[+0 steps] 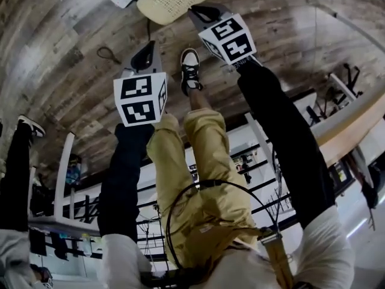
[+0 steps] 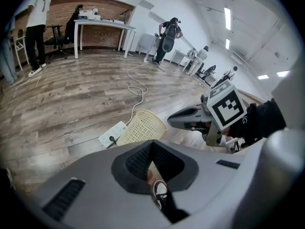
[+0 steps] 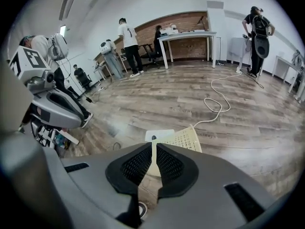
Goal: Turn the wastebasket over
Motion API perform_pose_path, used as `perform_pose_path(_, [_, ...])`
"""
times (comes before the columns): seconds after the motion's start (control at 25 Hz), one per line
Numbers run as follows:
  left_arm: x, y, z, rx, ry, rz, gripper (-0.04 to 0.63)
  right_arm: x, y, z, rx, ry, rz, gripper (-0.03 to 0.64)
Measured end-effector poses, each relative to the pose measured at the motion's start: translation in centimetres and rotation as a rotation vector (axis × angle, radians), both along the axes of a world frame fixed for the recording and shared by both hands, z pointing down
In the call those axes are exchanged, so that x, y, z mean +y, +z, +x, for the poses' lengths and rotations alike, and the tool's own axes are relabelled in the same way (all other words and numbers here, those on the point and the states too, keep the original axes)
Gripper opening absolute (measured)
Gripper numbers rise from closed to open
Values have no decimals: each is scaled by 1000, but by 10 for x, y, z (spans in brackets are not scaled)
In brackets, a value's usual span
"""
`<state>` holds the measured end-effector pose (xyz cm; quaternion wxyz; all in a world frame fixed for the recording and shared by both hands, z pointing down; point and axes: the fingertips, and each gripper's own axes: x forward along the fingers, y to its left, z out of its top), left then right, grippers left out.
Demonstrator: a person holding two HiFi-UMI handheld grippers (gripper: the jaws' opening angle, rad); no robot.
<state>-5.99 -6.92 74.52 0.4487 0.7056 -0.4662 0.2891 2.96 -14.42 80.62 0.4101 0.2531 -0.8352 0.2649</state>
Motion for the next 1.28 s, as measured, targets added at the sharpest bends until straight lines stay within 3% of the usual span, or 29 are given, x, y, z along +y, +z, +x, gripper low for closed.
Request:
perform_pose_path(0.28, [-13,76,-24,-19,-43,-76,-3,-31,75,0,71,29,-23,57])
perform_pose_path(0.6, [-30,105,-17,9,-78,-106,-3,-85,130,51,245,109,31,149])
perform_pose_path(0.8, [-24,115,-14,28,-82,-127,-3,-91,163,66,283,122,-24,152])
perform_pose_path(0.92, [-19,116,-17,25,-81,-139,-3,-84,163,68,296,108,-47,132])
perform_pose_path(0.96, [-17,116,-18,21,-83,-144,-3,-82,160,66,295,89,-43,87])
perform_pose_path(1.08, [-16,109,-21,12,-87,-148,-3,-80,140,52,249,66,-13,63])
perform_pose_path(1.16, [-20,101,-20,11,-81,-138,-3,-84,120,46,249,71,33,57])
perform_pose_path(1.28, [-27,86,-15,13,-74,-118,-3,-92,88,40,322,-5,169,57])
